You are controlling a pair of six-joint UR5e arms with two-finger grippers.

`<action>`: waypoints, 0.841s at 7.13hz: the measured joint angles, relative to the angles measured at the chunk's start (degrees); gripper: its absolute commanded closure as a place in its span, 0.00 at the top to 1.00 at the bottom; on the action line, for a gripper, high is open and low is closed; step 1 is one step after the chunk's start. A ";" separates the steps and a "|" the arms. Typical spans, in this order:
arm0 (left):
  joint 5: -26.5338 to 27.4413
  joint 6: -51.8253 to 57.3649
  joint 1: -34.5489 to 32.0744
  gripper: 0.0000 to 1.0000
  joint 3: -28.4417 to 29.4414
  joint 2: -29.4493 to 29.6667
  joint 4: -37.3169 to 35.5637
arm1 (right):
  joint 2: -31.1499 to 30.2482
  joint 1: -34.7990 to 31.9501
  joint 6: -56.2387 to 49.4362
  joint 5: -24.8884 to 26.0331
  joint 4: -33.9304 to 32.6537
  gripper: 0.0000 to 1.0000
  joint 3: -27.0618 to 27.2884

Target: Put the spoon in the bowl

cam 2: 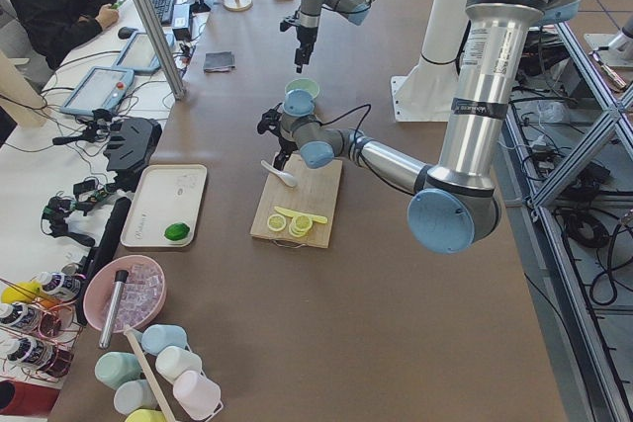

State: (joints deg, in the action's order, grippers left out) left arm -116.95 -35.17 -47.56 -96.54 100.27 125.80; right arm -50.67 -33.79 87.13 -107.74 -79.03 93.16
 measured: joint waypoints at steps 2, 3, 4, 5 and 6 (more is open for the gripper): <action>2.75 3.64 0.11 0.95 1.50 0.07 0.03 | -5.71 -4.05 -6.78 -2.84 -0.78 1.00 5.96; 3.23 4.10 0.15 0.95 2.02 0.07 0.07 | -9.40 -7.26 -11.77 -5.54 -0.83 1.00 8.77; 3.41 4.26 0.21 0.95 2.86 0.13 0.20 | -12.22 -10.90 -15.94 -8.47 -0.88 1.00 10.25; 3.46 4.30 0.38 0.95 3.68 0.21 0.37 | -14.08 -14.17 -19.51 -10.75 -1.16 1.00 10.78; 3.47 4.32 0.66 0.91 4.11 0.23 0.45 | -15.83 -17.41 -24.55 -13.33 -1.60 1.00 11.30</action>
State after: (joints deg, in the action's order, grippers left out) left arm -113.47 -30.86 -46.90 -92.43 100.50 126.26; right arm -66.50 -51.21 62.58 -121.07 -80.63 104.46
